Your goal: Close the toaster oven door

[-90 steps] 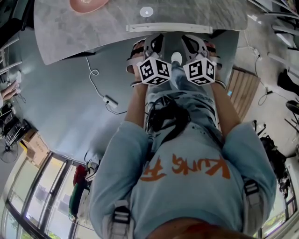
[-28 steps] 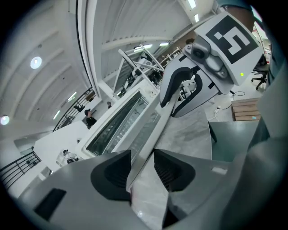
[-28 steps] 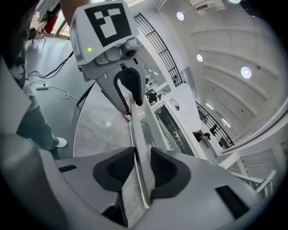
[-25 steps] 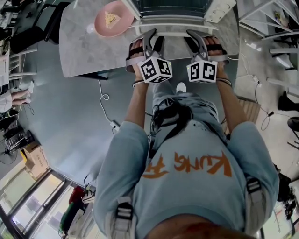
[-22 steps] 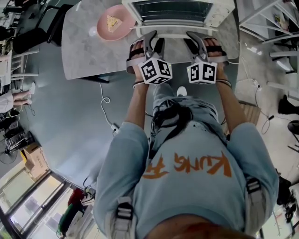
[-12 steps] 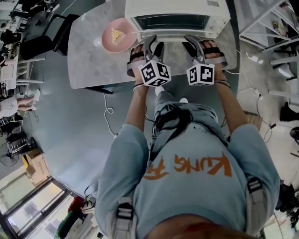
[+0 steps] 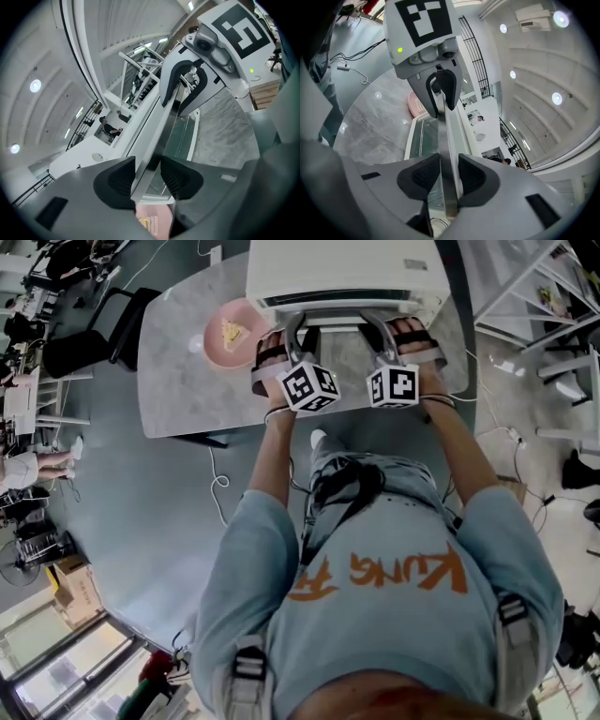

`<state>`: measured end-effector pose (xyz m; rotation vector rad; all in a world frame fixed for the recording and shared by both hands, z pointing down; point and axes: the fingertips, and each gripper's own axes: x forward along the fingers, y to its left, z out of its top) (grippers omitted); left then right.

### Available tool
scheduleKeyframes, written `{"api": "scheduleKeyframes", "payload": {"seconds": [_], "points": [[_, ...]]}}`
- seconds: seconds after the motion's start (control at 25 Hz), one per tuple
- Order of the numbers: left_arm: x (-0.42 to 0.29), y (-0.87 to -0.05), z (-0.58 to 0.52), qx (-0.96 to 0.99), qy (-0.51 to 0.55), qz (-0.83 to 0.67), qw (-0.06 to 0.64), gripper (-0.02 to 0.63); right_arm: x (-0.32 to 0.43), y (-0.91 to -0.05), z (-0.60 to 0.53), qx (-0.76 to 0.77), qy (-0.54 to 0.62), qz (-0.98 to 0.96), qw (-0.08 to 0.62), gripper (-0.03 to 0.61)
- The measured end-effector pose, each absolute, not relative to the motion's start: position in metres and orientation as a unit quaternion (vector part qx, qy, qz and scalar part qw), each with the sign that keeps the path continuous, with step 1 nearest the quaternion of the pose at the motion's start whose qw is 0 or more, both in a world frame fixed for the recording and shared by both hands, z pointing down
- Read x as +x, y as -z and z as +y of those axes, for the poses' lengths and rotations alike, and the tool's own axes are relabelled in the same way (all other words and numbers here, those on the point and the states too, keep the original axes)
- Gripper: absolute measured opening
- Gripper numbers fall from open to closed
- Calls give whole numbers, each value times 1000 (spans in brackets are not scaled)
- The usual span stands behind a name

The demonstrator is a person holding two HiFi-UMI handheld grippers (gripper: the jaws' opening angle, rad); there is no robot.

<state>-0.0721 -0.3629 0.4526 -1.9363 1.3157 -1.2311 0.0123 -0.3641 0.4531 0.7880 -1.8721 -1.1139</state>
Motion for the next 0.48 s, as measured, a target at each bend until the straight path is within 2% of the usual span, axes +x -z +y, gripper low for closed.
{"api": "scheduleKeyframes", "payload": {"seconds": [0.48], "points": [[-75,-447,-395,-701,456,478,269,155,10,-448,-398,327,457,-718,411,106]]}}
